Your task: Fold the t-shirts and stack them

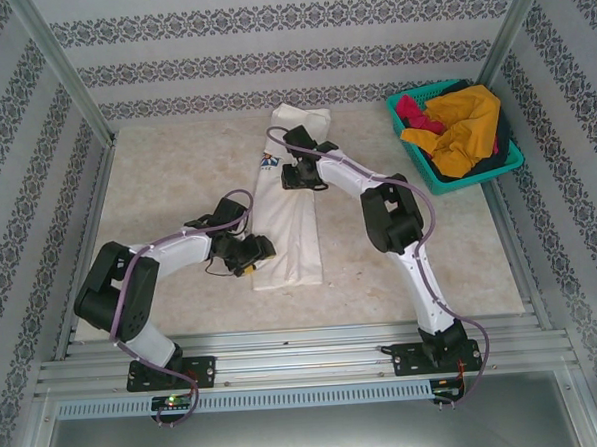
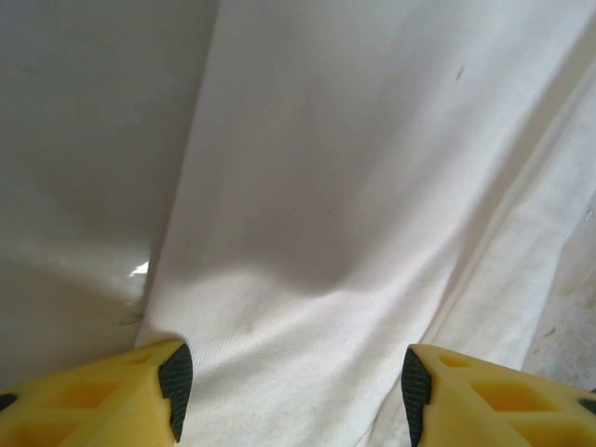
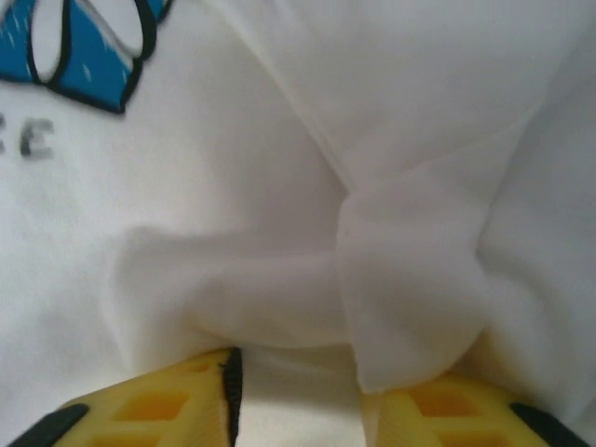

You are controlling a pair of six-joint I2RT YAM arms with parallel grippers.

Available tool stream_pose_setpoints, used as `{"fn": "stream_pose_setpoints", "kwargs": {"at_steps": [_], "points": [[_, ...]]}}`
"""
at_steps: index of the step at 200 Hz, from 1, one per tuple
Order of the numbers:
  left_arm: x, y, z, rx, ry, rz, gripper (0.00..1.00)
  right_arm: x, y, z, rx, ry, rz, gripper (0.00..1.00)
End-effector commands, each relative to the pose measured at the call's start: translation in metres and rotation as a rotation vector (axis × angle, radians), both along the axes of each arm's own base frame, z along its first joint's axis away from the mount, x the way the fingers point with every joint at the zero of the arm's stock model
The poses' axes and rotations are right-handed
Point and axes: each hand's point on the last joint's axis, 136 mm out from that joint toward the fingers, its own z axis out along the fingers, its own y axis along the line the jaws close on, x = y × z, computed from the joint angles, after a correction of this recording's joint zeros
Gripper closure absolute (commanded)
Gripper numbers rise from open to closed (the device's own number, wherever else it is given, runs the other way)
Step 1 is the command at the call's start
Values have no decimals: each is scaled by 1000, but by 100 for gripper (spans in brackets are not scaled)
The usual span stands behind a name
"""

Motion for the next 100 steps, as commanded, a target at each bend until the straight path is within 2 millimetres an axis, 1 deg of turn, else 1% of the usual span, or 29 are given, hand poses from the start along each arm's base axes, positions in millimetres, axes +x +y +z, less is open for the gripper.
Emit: {"fn": "stream_pose_setpoints", "kwargs": {"at_steps": [1,6,10,19,37,48,50,67,71,74,78,100], "points": [[-9,27,-2,78,29,40,37,-16,-13,27,-78,-64,28,48],[-8,29,0,83,24,38,37,-22,-12,30,-85,-76,35,44],[-8,30,2,88,19,34,37,-29,-12,34,-94,-90,43,38],[-8,34,5,107,17,22,37,-43,-12,37,-117,-105,55,34],[-9,42,8,143,18,14,37,-70,-12,37,-163,-110,71,32],[-10,44,7,148,19,13,37,-87,-13,32,-193,-97,76,31],[-9,44,7,149,19,14,37,-92,-11,32,-198,-93,82,31],[-9,44,4,147,27,10,37,-116,-8,24,-250,-70,111,30],[-9,44,3,148,31,9,37,-120,-8,23,-260,-68,116,29],[-10,44,2,147,33,6,37,-123,-9,22,-274,-64,119,26],[-10,44,2,147,35,6,37,-128,-9,19,-289,-58,125,26],[-9,44,0,146,38,2,37,-152,-18,7,-340,-11,128,26]]}}
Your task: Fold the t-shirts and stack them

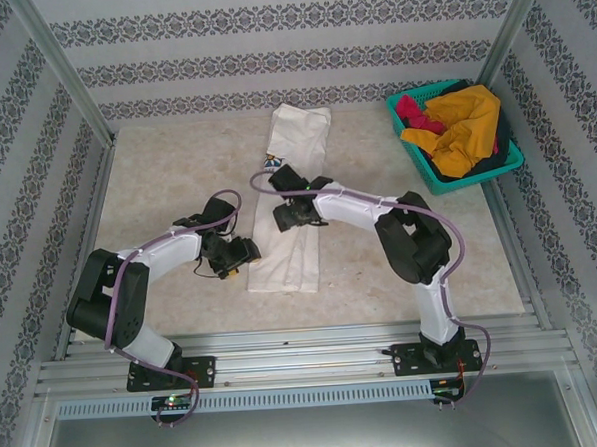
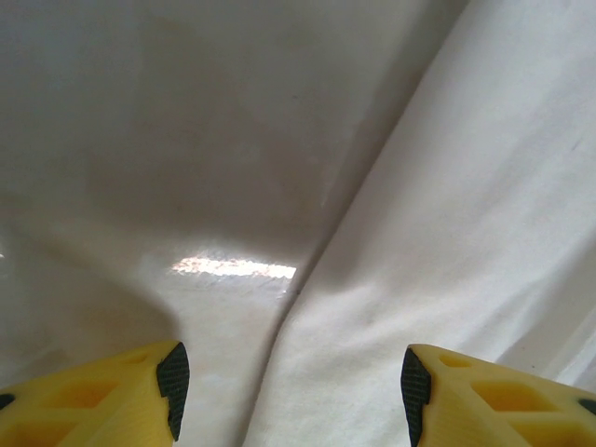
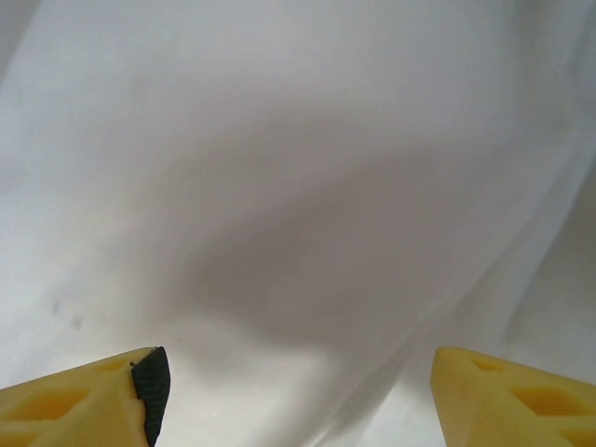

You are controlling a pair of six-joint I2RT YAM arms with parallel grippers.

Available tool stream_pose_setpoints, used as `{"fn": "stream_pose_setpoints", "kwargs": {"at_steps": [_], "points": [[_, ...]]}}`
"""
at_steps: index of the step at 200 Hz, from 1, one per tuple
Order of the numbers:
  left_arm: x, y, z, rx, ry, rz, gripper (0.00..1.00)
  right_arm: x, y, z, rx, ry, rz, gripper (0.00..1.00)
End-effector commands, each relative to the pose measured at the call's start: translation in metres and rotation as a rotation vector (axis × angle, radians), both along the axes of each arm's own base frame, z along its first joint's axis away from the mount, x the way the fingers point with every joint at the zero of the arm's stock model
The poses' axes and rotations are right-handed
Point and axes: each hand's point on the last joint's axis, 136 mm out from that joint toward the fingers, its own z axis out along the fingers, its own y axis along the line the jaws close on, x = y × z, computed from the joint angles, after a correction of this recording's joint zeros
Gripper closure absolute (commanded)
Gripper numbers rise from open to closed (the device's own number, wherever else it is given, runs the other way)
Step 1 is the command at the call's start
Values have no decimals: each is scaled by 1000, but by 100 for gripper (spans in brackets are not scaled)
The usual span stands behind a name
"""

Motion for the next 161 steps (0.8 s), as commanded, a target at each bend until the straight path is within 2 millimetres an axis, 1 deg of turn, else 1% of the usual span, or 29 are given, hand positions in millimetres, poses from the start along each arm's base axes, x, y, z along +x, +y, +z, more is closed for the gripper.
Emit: {"fn": "stream_pose_setpoints", "kwargs": {"at_steps": [1,21,48,65,88,104,120,130,138,150,161], "points": [[2,5,2,24,6,-17,37,-19,-27,-9,-107,21,-42,26],[2,6,2,24,5,-21,37,-38,-44,-13,-117,44,-75,26],[0,8,1,29,6,-20,37,-60,-69,-9,-130,51,-116,27],[1,8,0,28,4,-18,37,-69,-78,-6,-122,50,-130,27],[3,7,-1,24,4,-16,37,-76,-82,2,-100,45,-134,27],[4,7,0,22,0,-16,37,-77,-82,10,-92,31,-127,27],[6,9,1,22,-12,-12,37,-74,-72,23,-35,-8,-86,27],[8,11,3,22,-23,-3,36,-71,-63,32,11,-47,-36,26],[11,15,4,22,-31,13,33,-69,-57,39,44,-84,13,26],[17,22,7,11,-50,39,31,-66,-51,50,62,-148,93,24],[22,29,11,2,-68,66,30,-67,-46,56,67,-202,196,23]]}}
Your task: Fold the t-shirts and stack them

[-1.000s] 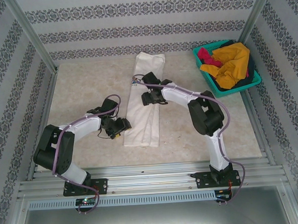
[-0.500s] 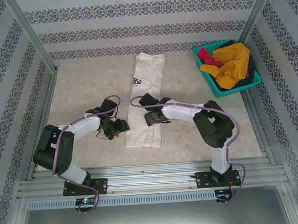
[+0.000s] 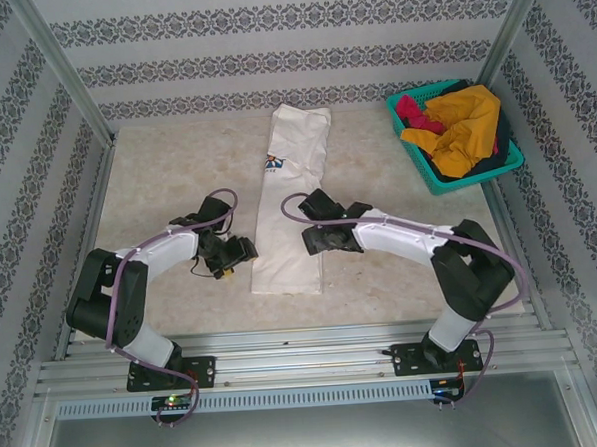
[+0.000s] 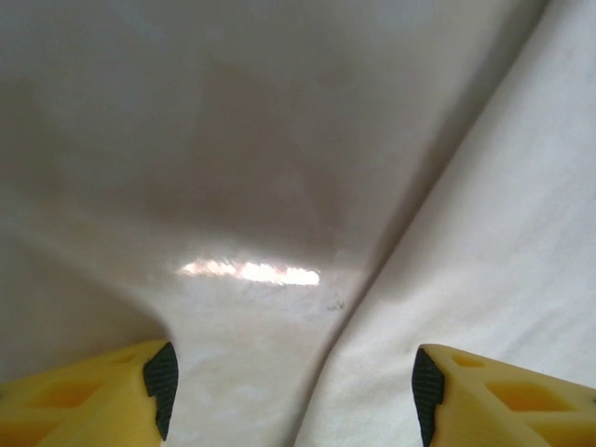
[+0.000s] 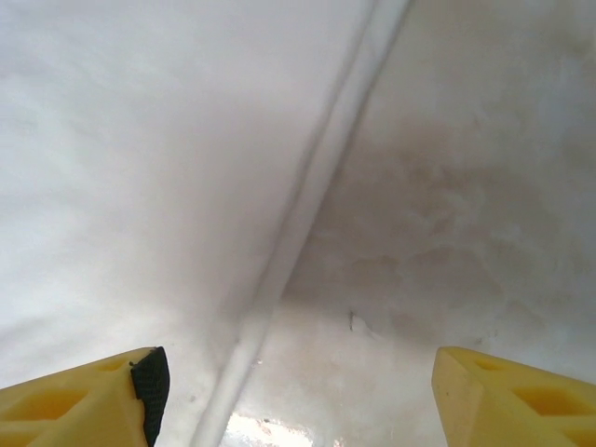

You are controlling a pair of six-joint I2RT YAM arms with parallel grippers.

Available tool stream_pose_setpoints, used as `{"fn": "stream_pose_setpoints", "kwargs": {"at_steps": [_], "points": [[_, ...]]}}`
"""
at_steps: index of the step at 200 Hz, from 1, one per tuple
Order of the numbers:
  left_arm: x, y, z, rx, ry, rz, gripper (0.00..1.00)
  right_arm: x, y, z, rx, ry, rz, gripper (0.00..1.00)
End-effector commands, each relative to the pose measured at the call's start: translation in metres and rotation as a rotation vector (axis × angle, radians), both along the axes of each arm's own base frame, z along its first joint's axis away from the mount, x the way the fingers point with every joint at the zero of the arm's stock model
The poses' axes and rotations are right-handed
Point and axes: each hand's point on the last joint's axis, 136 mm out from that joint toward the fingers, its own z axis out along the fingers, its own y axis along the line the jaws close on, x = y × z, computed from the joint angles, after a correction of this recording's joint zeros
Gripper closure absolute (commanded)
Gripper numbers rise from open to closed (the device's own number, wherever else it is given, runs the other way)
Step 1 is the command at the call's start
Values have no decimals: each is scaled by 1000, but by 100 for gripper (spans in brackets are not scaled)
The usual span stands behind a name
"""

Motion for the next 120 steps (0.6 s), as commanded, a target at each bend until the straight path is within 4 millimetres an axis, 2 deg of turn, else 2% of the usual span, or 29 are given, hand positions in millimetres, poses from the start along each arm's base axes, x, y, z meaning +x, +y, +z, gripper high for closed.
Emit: {"fn": "stream_pose_setpoints", "kwargs": {"at_steps": [1,22,37,58,93,120], "points": [[17,15,12,-7,-66,44,30,6,20,25,50,-148,211,23],[29,31,19,-19,-100,87,29,-11,35,30,84,-226,454,21],[36,43,21,-29,-112,112,29,-35,53,31,103,-228,668,19],[44,58,24,-42,-132,140,28,-67,74,24,32,-226,940,19],[51,72,28,-42,-151,164,25,-96,105,5,-59,-152,1171,20],[48,75,28,-41,-154,175,25,-105,124,-14,-67,-96,1232,25]]}}
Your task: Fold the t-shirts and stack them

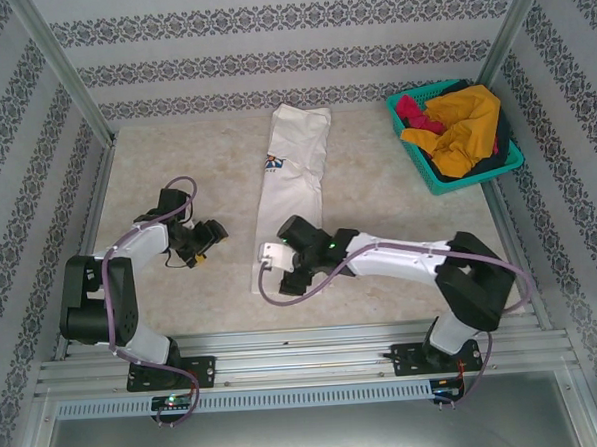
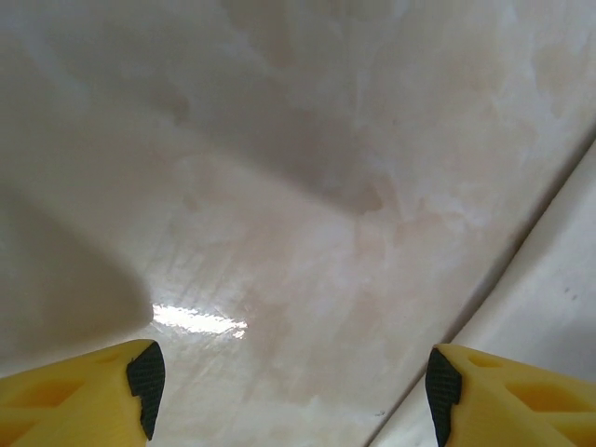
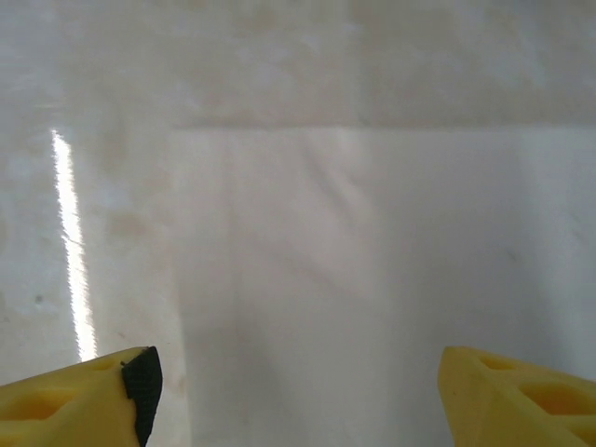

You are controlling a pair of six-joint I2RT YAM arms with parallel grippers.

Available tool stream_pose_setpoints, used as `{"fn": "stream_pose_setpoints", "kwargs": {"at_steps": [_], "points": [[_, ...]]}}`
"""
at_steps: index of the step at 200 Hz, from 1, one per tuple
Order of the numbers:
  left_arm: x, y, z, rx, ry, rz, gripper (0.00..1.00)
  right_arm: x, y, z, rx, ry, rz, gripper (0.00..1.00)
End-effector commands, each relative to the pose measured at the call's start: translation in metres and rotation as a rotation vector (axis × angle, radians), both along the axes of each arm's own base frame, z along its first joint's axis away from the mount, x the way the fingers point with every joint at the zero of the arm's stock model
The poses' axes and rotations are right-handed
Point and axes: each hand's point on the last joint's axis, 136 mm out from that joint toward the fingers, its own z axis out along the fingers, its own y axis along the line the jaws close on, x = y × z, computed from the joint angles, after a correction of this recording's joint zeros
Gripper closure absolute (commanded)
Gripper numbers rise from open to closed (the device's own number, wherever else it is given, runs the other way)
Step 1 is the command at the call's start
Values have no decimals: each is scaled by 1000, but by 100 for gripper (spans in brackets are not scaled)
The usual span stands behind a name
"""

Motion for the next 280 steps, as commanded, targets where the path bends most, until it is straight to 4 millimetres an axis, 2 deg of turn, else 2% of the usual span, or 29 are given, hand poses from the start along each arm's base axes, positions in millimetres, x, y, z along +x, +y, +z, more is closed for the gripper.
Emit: {"fn": "stream_pose_setpoints", "kwargs": {"at_steps": [1,39,89,114,124,145,149,179,210,253,267,280], "points": [[8,1,14,-10,-64,-20,25,-13,10,-15,-53,29,126,25],[2,1,9,-12,-51,-21,25,-11,16,-35,-84,41,132,29],[5,-3,15,-41,-66,-21,25,-5,-3,-63,-196,50,110,38],[5,-3,15,-45,-69,-20,25,-3,-11,-71,-245,42,103,55],[5,-4,15,-49,-68,-20,25,-3,-13,-71,-253,44,102,69],[4,-4,14,-52,-66,-19,25,-6,-15,-67,-247,49,100,97],[4,-4,14,-53,-65,-18,25,-7,-17,-66,-247,53,100,100],[5,-6,15,-66,-72,-14,25,-18,-28,-55,-251,69,83,100],[11,-13,18,-75,-95,-30,25,-38,-40,-38,-235,113,64,100],[26,-40,27,-99,-137,-108,20,-74,-55,-7,-251,189,60,100],[31,-50,32,-107,-155,-130,20,-78,-60,6,-269,183,61,100],[36,-56,38,-116,-184,-143,19,-73,-63,17,-271,146,58,100]]}}
